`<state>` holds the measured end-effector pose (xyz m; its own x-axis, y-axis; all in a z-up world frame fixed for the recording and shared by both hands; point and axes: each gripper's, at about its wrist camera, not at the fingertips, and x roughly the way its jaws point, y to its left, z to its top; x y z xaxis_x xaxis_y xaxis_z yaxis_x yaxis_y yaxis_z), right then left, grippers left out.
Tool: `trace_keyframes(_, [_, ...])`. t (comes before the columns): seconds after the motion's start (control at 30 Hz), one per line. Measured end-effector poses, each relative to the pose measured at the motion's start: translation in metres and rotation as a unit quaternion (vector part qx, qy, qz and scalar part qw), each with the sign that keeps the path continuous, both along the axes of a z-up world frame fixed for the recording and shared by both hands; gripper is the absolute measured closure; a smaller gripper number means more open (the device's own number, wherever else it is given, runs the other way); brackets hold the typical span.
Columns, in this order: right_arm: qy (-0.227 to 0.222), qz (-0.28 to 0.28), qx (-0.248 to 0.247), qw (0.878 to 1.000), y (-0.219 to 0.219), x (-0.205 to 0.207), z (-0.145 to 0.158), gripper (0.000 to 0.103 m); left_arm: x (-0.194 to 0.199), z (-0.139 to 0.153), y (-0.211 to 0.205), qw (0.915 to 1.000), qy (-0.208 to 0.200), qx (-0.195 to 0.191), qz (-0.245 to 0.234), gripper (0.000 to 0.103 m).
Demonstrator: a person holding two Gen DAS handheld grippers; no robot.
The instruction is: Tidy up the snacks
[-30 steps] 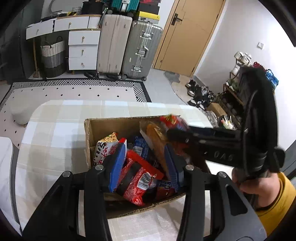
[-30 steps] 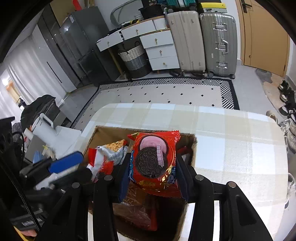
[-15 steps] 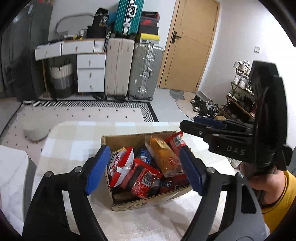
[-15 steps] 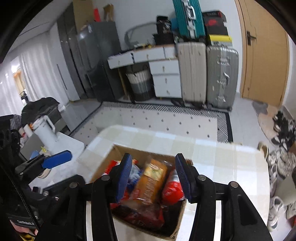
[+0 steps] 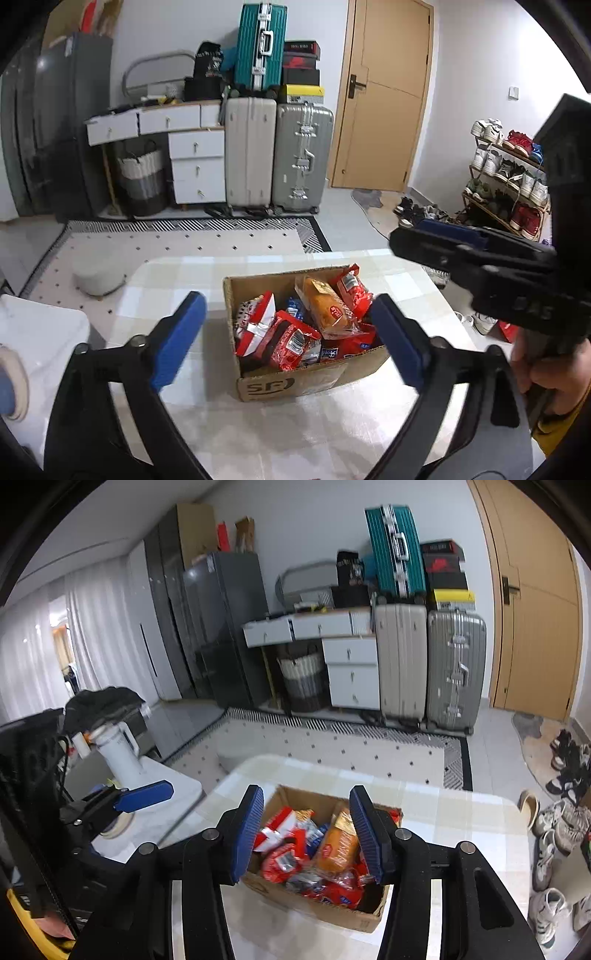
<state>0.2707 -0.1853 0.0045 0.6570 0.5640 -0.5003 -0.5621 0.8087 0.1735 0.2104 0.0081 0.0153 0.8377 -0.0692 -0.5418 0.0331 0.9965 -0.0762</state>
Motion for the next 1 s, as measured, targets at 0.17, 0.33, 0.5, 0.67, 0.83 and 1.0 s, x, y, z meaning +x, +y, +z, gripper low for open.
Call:
trace_keyframes(0.17, [-0.048,-0.006,0.03,0.998,-0.016,-0.05,0.035,0.026,-0.042,0.035,-0.004,0.9988,-0.048,0.007,0.012,0.0])
trace_keyframes(0.33, [-0.107,-0.016,0.045,0.993,-0.033,-0.108,0.068,0.015,-0.091,0.063,-0.011,0.9965,-0.075,0.025,0.026,0.0])
trace_keyframes(0.5, [-0.138,-0.026,0.052,0.989,-0.051,-0.16,0.085,0.005,-0.148,0.083,-0.017,0.9934,-0.106,0.033,0.031,0.0])
trace_keyframes(0.67, [-0.183,-0.029,0.065,0.981,-0.071,-0.22,0.094,0.001,-0.206,0.092,-0.018,0.9891,-0.134,0.047,0.04,0.0])
trace_keyframes(0.83, [-0.205,-0.027,0.03,0.978,-0.076,-0.265,0.079,0.001,-0.241,0.08,-0.004,0.9862,-0.141,0.055,0.067,0.0])
trace_keyframes(1.0, [-0.212,-0.053,0.009,0.976,-0.078,-0.296,0.047,0.001,-0.271,0.062,0.018,0.9851,-0.135,0.041,0.099,0.0])
